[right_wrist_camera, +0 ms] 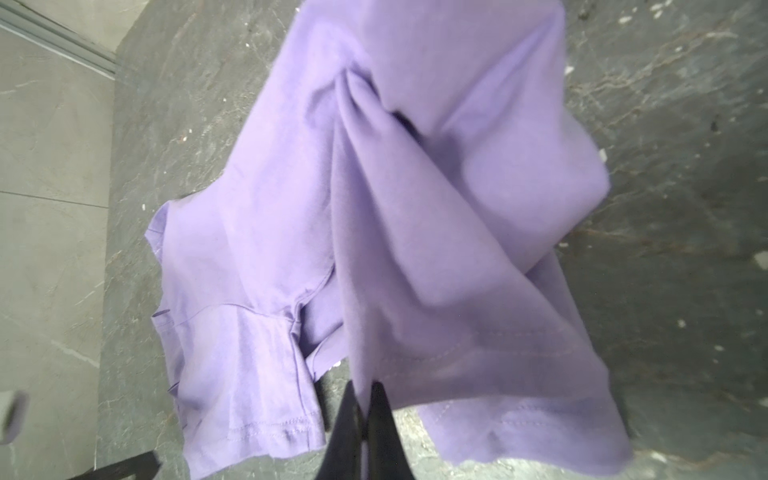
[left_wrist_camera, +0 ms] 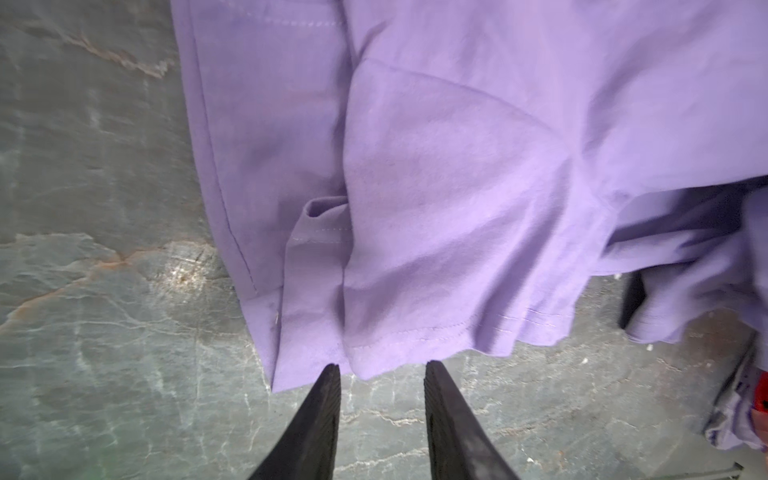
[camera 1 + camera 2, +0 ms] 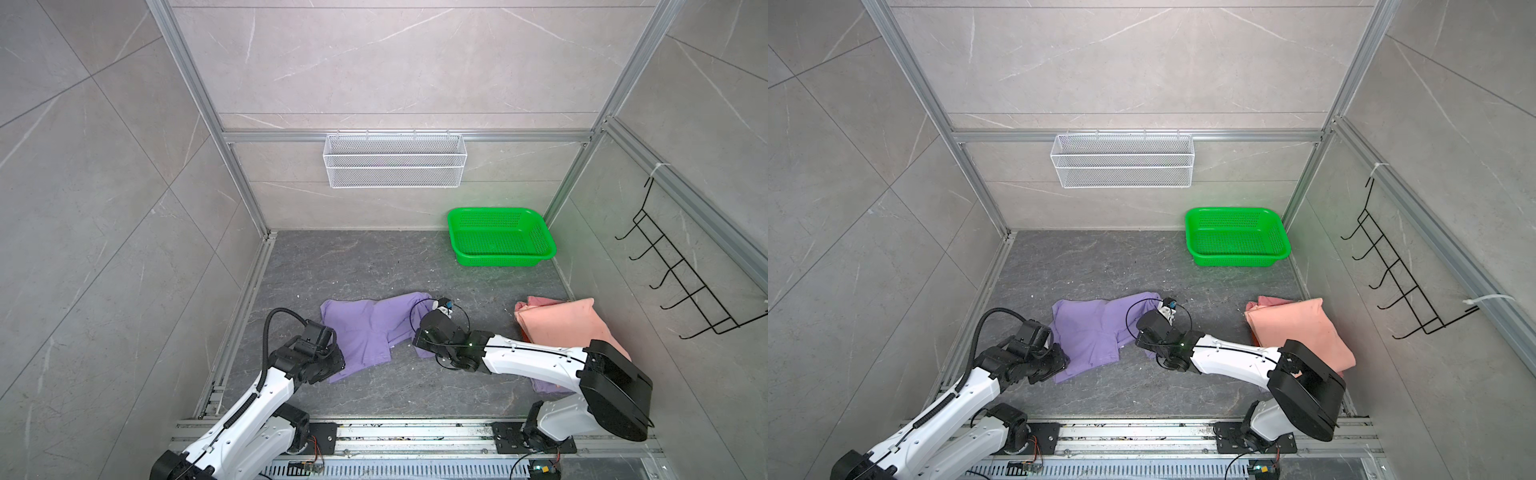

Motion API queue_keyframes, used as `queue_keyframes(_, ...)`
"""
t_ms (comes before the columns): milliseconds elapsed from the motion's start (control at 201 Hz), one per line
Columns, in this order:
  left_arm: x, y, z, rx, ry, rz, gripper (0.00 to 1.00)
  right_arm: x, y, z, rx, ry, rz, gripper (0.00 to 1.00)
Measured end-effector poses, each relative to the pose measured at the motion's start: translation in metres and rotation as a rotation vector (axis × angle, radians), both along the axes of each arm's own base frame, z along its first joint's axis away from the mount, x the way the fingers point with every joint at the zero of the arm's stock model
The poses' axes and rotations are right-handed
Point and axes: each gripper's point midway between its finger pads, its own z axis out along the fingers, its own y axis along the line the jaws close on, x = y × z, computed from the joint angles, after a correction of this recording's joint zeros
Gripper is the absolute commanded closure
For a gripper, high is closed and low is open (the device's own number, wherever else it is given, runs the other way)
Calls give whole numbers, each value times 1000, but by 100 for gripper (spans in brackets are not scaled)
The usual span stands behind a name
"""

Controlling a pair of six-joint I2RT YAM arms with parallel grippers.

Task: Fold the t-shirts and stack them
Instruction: 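Lift the lavender t-shirt high with both grippers and shake it out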

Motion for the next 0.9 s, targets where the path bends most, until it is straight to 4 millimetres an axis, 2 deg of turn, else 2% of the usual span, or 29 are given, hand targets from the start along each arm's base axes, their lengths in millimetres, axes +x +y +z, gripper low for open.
queue_keyframes(139,-7,2,-17,14,50,8,62,-2,-1,4,-5,-6,17,100)
queue_keyframes(349,-11,-3,-32,-32,74,28,64,-4,0,12,4,-19,41,100)
queue_keyframes(508,-5,-7,-31,-54,52,46,71,-5,1,12,5,-18,50,100)
queue_keyframes(712,4,-11,-31,-72,32,59,92,-5,2,19,21,-28,57,100)
queue_keyframes(897,6,-12,-25,-81,16,56,97,-5,2,29,43,-46,57,100)
